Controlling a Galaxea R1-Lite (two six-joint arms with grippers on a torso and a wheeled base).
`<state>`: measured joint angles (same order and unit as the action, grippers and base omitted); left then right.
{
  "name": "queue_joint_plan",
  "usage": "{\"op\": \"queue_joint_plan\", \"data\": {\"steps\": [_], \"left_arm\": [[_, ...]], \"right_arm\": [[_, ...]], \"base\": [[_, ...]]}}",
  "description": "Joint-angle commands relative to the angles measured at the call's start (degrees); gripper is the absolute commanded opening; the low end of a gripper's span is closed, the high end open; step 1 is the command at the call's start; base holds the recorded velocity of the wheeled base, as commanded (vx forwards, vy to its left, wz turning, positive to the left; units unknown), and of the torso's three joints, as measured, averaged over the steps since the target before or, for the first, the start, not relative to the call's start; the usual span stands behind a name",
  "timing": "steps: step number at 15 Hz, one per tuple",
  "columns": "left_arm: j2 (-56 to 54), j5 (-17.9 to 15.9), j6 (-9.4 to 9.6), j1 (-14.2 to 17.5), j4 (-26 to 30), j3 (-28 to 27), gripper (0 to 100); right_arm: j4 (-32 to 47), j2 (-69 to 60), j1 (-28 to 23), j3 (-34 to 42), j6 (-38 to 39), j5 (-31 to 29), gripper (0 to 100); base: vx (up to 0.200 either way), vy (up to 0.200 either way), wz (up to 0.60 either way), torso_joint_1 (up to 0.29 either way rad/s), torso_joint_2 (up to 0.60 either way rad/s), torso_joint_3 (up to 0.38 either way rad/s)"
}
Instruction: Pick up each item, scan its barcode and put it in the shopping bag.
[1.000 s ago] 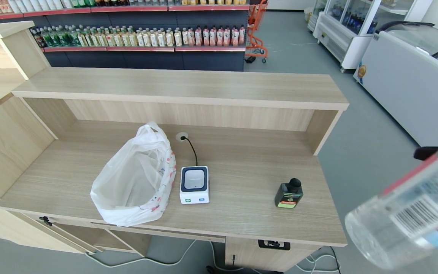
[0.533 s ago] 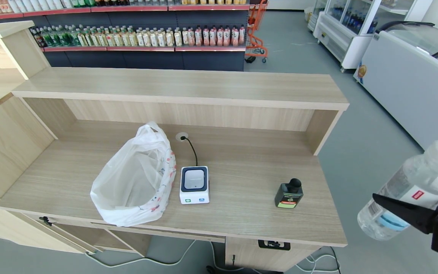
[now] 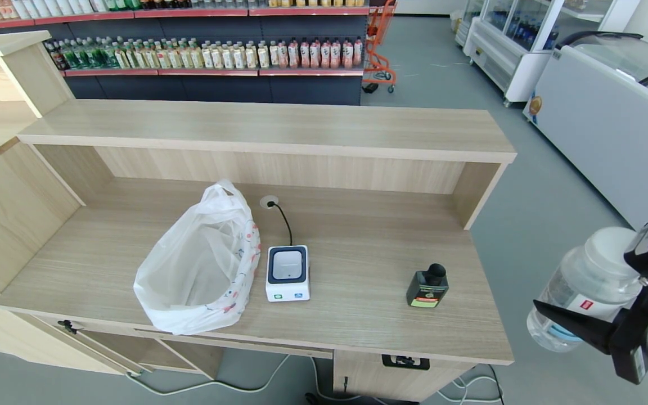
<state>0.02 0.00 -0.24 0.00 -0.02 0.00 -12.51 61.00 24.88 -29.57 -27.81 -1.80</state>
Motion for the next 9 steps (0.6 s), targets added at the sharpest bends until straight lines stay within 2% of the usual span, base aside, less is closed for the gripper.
{"op": "queue_joint_plan", "data": {"steps": [1,9], "left_arm": [[0.1,0.0,-0.02,0.0,0.0,0.0,100],[0.1,0.0,0.16,0.0,0.0,0.0,100]], "right_arm": [[0.0,1.0,-0.1,-0.2,-0.1,0.0,0],[0.0,1.0,-0.6,0.1,0.0,0.1,0]], "base": [[0.0,0.0,0.0,0.0,0.0,0.0],[0.0,0.0,0.0,0.0,0.0,0.0]]}}
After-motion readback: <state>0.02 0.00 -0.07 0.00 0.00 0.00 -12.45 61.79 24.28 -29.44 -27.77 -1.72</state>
